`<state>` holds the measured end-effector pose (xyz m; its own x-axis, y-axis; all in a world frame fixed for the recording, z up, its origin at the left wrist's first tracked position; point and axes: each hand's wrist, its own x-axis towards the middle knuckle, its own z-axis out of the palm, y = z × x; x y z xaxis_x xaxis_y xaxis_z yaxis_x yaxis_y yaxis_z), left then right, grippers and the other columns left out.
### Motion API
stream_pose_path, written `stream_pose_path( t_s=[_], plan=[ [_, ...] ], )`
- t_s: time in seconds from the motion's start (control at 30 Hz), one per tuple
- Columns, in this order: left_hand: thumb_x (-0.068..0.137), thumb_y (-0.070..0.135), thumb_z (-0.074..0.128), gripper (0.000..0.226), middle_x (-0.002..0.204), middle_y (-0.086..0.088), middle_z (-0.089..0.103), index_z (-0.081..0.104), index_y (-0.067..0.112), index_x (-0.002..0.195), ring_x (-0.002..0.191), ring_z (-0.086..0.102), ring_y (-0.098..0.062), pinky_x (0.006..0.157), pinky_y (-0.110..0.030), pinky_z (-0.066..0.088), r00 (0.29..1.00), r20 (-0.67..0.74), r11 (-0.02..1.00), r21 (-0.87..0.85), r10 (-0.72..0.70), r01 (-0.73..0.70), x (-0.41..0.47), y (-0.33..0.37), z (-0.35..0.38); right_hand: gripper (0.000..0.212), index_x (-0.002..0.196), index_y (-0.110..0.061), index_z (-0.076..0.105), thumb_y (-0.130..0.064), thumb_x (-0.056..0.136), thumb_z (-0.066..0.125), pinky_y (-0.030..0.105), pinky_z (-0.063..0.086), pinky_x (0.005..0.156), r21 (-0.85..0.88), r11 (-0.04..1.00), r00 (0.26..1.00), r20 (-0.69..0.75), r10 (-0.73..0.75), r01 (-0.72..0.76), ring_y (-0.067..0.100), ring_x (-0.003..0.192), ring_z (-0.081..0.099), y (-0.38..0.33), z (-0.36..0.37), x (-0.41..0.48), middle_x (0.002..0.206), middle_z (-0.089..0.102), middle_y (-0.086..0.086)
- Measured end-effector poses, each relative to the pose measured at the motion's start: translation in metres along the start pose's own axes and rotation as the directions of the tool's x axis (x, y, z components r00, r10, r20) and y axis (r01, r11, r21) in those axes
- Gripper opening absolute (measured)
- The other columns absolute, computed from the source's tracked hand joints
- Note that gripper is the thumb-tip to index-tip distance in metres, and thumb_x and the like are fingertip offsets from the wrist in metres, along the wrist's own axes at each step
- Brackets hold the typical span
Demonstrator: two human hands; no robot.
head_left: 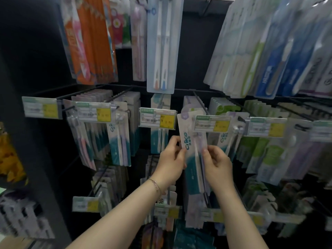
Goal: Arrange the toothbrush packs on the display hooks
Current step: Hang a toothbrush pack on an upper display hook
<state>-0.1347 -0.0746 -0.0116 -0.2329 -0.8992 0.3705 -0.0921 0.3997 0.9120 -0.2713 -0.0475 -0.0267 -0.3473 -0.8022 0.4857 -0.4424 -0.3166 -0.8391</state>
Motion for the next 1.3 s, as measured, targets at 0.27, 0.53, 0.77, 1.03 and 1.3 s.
stream_pose_path(
  t_s=[0.27, 0.53, 0.77, 1.03, 1.3],
  plan=[
    [0.1, 0.016, 0.046, 0.016, 0.07, 0.013, 0.064, 0.051, 0.031, 0.102, 0.058, 0.055, 0.0, 0.061, -0.022, 0.052, 1.0, -0.003, 0.998, -0.056, -0.017, 0.017, 0.004, -0.002, 0.004, 0.009, 0.092, -0.027, 0.061, -0.025, 0.096, 0.054, 0.022, 0.048, 0.071, -0.021, 1.0, 1.0, 0.002, 0.022, -0.022, -0.001, 0.083, 0.061, 0.006, -0.003, 0.006, 0.087, 0.065, -0.015],
    [0.1, 0.015, 0.046, 0.008, 0.095, 0.005, 0.068, 0.049, 0.022, 0.101, 0.07, 0.063, 0.001, 0.061, -0.021, 0.052, 0.996, -0.068, 0.998, -0.04, -0.054, 0.052, -0.007, -0.015, -0.019, 0.015, 0.082, -0.031, 0.061, -0.024, 0.094, 0.058, 0.028, 0.046, 0.057, -0.032, 0.999, 0.987, 0.157, -0.039, 0.044, 0.016, 0.063, 0.057, -0.003, 0.016, 0.001, 0.073, 0.066, 0.001],
    [0.101, 0.015, 0.043, 0.007, 0.097, -0.001, 0.066, 0.048, 0.02, 0.1, 0.065, 0.063, -0.018, 0.062, -0.03, 0.056, 0.993, -0.082, 0.996, -0.025, -0.09, 0.089, -0.018, -0.032, -0.068, 0.016, 0.079, -0.036, 0.063, -0.027, 0.091, 0.062, 0.035, 0.053, 0.068, -0.11, 0.993, 0.979, 0.202, -0.022, 0.045, 0.008, 0.071, 0.062, -0.017, 0.061, -0.004, 0.075, 0.067, -0.009],
    [0.102, 0.014, 0.041, 0.018, 0.092, 0.001, 0.068, 0.048, 0.029, 0.109, 0.073, 0.069, -0.017, 0.061, -0.021, 0.054, 0.989, -0.053, 0.982, -0.14, -0.139, 0.13, -0.026, -0.041, -0.129, 0.011, 0.086, -0.027, 0.07, -0.034, 0.091, 0.062, 0.039, 0.049, 0.06, -0.191, 0.972, 0.971, 0.222, -0.092, 0.135, 0.013, 0.063, 0.059, -0.047, 0.115, -0.015, 0.07, 0.066, -0.005],
    [0.102, 0.014, 0.038, 0.007, 0.086, -0.01, 0.066, 0.044, 0.015, 0.106, 0.07, 0.069, -0.022, 0.062, -0.023, 0.053, 0.994, -0.071, 0.99, -0.125, -0.081, 0.072, -0.027, -0.051, -0.184, 0.026, 0.106, -0.023, 0.072, -0.04, 0.088, 0.064, 0.019, 0.046, 0.068, -0.202, 0.976, 0.986, 0.158, -0.049, 0.081, 0.004, 0.08, 0.061, -0.077, 0.164, -0.024, 0.09, 0.069, -0.012]
  ],
)
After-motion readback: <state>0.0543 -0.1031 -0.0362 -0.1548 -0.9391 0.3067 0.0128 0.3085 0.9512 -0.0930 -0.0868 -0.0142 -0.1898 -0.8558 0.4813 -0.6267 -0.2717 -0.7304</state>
